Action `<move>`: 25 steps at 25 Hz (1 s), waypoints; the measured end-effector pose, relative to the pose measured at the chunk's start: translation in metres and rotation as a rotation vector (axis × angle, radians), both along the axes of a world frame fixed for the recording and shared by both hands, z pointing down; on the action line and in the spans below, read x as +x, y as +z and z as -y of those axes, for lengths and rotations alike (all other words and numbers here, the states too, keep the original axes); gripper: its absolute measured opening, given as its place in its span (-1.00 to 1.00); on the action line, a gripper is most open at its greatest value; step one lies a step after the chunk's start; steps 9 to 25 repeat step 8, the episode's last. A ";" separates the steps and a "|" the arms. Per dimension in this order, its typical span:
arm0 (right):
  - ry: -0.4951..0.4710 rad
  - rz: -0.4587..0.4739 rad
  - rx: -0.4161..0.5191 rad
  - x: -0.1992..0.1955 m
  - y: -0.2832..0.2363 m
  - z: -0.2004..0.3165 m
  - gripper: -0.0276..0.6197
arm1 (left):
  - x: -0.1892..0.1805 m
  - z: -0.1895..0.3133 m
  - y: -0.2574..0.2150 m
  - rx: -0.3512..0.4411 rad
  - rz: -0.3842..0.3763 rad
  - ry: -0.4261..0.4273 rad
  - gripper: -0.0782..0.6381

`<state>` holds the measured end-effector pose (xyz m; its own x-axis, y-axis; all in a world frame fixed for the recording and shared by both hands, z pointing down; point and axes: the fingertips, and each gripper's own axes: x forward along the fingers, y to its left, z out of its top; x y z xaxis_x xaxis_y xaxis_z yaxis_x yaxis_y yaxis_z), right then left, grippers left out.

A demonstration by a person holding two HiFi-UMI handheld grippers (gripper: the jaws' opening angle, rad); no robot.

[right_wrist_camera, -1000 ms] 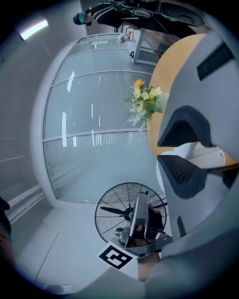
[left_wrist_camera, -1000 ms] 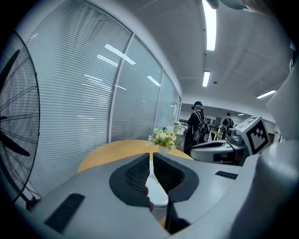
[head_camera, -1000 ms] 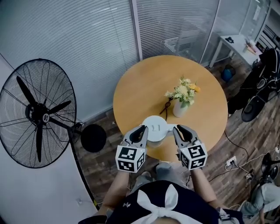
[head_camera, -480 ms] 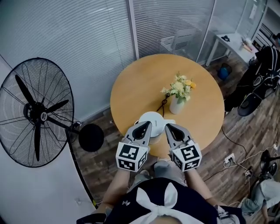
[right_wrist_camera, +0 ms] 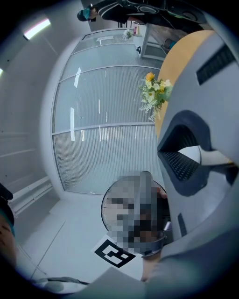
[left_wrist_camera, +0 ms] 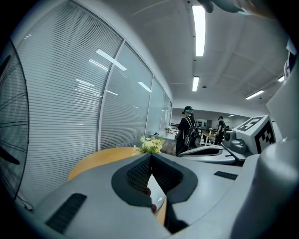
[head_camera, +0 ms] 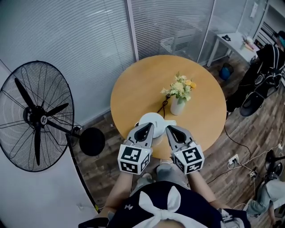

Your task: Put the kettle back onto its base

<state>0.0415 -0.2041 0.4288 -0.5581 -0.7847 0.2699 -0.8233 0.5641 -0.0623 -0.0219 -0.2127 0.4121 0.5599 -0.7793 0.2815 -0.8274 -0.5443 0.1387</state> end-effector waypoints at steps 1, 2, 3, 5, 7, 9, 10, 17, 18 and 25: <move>-0.004 -0.002 0.000 0.000 0.000 -0.001 -0.84 | 0.001 0.000 0.001 -0.002 -0.002 0.000 -0.71; -0.008 -0.003 0.001 -0.001 0.001 -0.001 -0.84 | 0.001 -0.001 0.001 -0.003 -0.002 0.001 -0.71; -0.013 -0.003 0.001 -0.001 0.000 -0.002 -0.84 | 0.002 -0.002 0.001 -0.004 -0.001 0.002 -0.71; -0.019 0.000 0.001 -0.001 0.000 -0.003 -0.84 | 0.005 -0.003 0.002 -0.007 0.003 0.005 -0.71; -0.025 0.005 -0.001 -0.001 -0.001 -0.004 -0.84 | 0.007 -0.004 0.003 -0.009 0.008 0.008 -0.71; -0.027 0.007 -0.002 -0.001 -0.001 -0.004 -0.84 | 0.007 -0.005 0.003 -0.010 0.010 0.009 -0.71; -0.027 0.007 -0.002 -0.001 -0.001 -0.004 -0.84 | 0.007 -0.005 0.003 -0.010 0.010 0.009 -0.71; -0.027 0.007 -0.002 -0.001 -0.001 -0.004 -0.84 | 0.007 -0.005 0.003 -0.010 0.010 0.009 -0.71; -0.027 0.007 -0.002 -0.001 -0.001 -0.004 -0.84 | 0.007 -0.005 0.003 -0.010 0.010 0.009 -0.71; -0.027 0.007 -0.002 -0.001 -0.001 -0.004 -0.84 | 0.007 -0.005 0.003 -0.010 0.010 0.009 -0.71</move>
